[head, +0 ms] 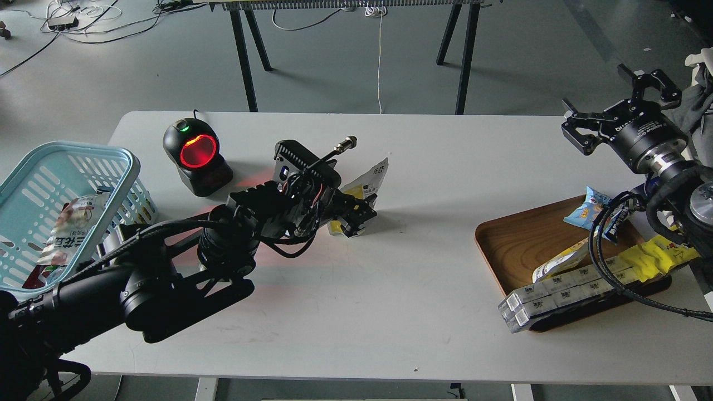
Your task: Scan snack and place in basket
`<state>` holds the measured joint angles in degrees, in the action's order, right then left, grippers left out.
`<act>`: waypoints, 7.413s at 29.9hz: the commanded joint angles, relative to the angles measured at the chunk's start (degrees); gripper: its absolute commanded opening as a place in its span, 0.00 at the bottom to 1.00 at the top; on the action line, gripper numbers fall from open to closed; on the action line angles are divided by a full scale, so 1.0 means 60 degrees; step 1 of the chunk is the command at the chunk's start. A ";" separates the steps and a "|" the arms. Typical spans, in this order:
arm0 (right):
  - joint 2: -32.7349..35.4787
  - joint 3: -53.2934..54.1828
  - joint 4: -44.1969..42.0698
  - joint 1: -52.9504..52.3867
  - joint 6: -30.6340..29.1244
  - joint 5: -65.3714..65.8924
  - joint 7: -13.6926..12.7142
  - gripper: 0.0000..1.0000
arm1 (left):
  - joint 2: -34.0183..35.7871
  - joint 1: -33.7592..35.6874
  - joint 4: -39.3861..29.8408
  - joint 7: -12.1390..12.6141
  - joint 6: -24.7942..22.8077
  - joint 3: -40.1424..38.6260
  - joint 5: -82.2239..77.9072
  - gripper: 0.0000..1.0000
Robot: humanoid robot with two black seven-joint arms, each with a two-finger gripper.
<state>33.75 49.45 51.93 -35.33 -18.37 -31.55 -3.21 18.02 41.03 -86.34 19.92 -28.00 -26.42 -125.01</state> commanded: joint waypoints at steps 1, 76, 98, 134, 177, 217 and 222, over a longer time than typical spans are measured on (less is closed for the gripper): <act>-0.0001 0.0005 -0.0041 0.0014 0.0000 0.0000 0.0007 0.98 | 0.0013 -0.0130 0.0020 -0.0097 0.0000 -0.0007 0.0001 0.66; -0.0074 -0.0024 -0.0012 -0.0044 0.0058 0.0015 -0.0008 0.98 | 0.5815 0.1027 -0.2456 -0.3041 0.0000 -0.0109 0.0001 0.00; -0.0132 -0.0010 -0.0012 -0.0074 0.0058 0.0029 -0.0008 0.98 | 0.8039 0.3531 -0.2456 -0.4784 0.0000 -0.0505 0.0001 0.00; -0.0352 -0.0024 -0.0012 -0.0147 0.0190 0.0425 -0.0008 0.98 | 1.2904 0.3561 -0.1680 -0.5165 0.4563 0.5090 0.0898 0.00; -0.0338 0.0005 0.0017 -0.0176 0.0190 0.0425 -0.0008 0.98 | 1.2904 0.3561 -0.0976 -0.5180 0.5722 0.7157 0.0884 0.47; -0.0279 -0.0184 0.0793 -0.0908 0.0746 0.0586 -0.0022 0.99 | 0.3606 0.3738 0.7794 -0.5121 0.1536 -0.0006 2.2603 0.99; -0.0045 -0.0800 0.1071 -0.1245 0.0849 0.0718 -0.0037 0.99 | 0.1773 0.3649 0.9700 -0.4668 0.0508 -0.0298 2.3529 0.99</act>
<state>32.80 46.18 57.35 -41.62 -13.58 -27.54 -3.35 33.61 63.07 -33.36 -9.47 -22.31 -26.74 13.47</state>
